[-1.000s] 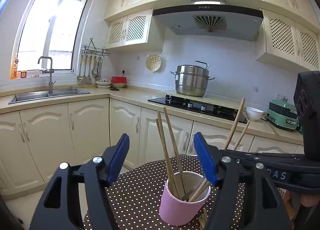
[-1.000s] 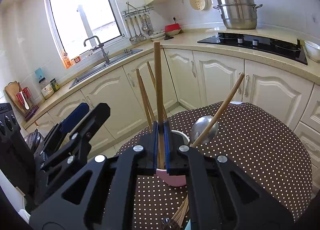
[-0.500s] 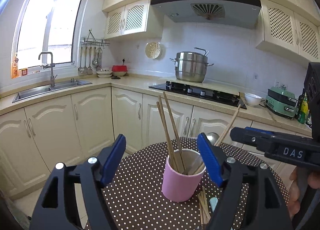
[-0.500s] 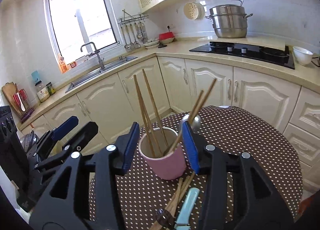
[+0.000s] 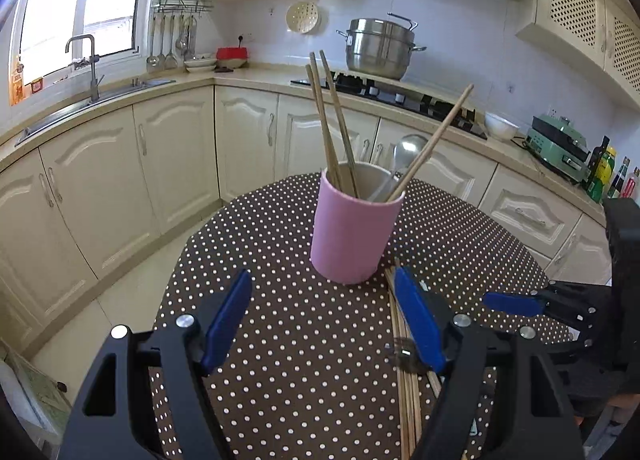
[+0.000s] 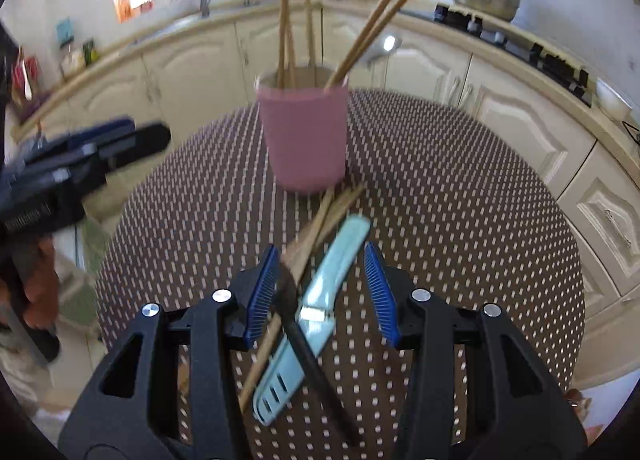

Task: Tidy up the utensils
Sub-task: 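Move both tools back to the pile and grasp the dark spoon with the right tool, then grasp a chopstick with the left tool while the right tool holds the spoon, then lift the chopstick and the dark spoon up over the pink cup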

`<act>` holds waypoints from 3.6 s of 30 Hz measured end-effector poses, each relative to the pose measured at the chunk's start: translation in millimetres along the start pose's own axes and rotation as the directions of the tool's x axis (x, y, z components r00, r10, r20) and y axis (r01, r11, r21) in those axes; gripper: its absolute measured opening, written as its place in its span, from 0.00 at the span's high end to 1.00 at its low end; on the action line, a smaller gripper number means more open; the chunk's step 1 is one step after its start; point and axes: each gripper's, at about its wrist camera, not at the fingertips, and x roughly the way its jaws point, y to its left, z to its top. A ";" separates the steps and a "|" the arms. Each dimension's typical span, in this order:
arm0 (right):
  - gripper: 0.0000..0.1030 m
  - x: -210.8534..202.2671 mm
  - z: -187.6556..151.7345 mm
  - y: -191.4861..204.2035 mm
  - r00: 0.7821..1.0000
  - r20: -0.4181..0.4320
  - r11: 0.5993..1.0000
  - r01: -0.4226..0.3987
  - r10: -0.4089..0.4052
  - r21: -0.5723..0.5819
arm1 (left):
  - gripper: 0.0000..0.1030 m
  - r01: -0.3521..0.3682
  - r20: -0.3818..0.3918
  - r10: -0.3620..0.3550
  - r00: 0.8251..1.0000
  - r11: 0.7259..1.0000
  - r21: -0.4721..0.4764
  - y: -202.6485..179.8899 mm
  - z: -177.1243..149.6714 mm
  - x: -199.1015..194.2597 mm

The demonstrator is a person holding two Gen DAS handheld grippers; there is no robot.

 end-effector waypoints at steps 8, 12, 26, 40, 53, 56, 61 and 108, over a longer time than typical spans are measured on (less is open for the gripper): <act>0.65 24.8 -30.1 6.8 0.997 -0.078 0.999 0.013 -0.016 -0.041 | 0.30 -0.004 -0.073 0.006 0.997 0.999 0.036 -4.5 -21.9 2.5; 0.71 24.3 -35.0 2.4 0.996 -0.085 1.000 0.001 -0.004 -0.031 | 0.30 -0.006 -0.107 0.013 0.994 0.998 0.065 -8.3 -27.4 5.7; 0.75 19.8 -53.7 -21.9 0.992 -0.094 0.996 -0.077 0.080 0.033 | 0.30 0.028 -0.236 -0.003 0.972 0.994 0.103 -15.2 -42.1 33.0; 0.88 12.1 -62.4 -60.2 0.996 -0.082 0.986 -0.015 0.028 0.166 | 0.30 0.058 -0.360 0.011 0.933 0.982 0.179 -41.5 -54.5 88.0; 0.88 19.7 -47.7 -67.1 0.991 -0.134 0.988 -0.005 0.026 0.154 | 0.30 0.051 -0.438 0.084 0.895 0.957 0.287 -69.6 -22.8 123.8; 0.88 21.0 -46.0 -68.4 0.989 -0.147 0.989 -0.006 0.028 0.148 | 0.30 0.063 -0.458 0.090 0.884 0.949 0.309 -72.7 -21.8 126.7; 0.88 26.1 -37.4 -72.1 0.984 -0.172 0.987 -0.010 0.038 0.159 | 0.29 0.079 -0.478 0.097 0.873 0.940 0.333 -82.3 -19.8 140.5; 0.89 -77.0 76.5 -68.9 0.842 0.532 0.962 -0.214 0.093 0.169 | 0.95 0.336 0.438 -0.313 0.843 0.941 0.025 -42.3 80.6 -13.2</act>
